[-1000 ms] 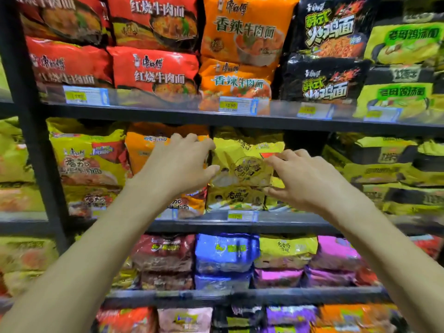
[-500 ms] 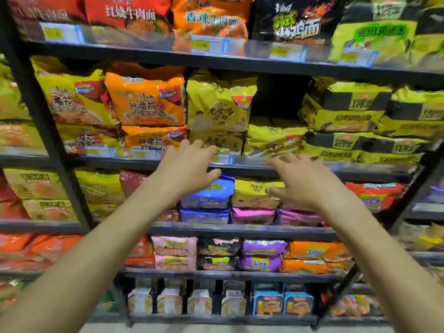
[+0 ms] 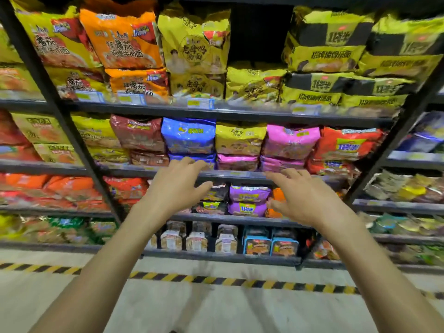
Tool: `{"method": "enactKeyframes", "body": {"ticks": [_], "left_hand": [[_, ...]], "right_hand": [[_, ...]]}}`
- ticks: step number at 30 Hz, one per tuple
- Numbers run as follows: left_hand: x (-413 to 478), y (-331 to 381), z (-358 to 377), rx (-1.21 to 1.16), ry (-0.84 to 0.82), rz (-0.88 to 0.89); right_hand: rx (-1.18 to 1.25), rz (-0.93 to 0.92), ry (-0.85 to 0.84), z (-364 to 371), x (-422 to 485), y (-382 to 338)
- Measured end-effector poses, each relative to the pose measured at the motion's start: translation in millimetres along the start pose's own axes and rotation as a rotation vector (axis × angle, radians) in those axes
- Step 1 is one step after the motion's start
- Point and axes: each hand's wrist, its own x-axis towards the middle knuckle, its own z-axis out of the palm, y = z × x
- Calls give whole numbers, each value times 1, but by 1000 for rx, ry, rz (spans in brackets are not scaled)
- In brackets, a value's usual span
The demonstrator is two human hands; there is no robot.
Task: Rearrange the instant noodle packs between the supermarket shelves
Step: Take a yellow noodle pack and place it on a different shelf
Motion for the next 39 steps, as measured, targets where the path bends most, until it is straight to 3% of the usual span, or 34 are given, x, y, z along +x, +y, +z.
{"method": "enactKeyframes", "body": {"ticks": [16, 25, 34, 39], "left_hand": [[-13, 59, 36, 4, -49, 26], [23, 19, 52, -8, -72, -40], [138, -27, 81, -196, -88, -95], [190, -35, 109, -266, -79, -79]], "right_hand": [[53, 44, -85, 32, -49, 36], [103, 3, -65, 41, 50, 32], [145, 28, -131, 66, 157, 38], [196, 103, -19, 77, 212, 46]]}}
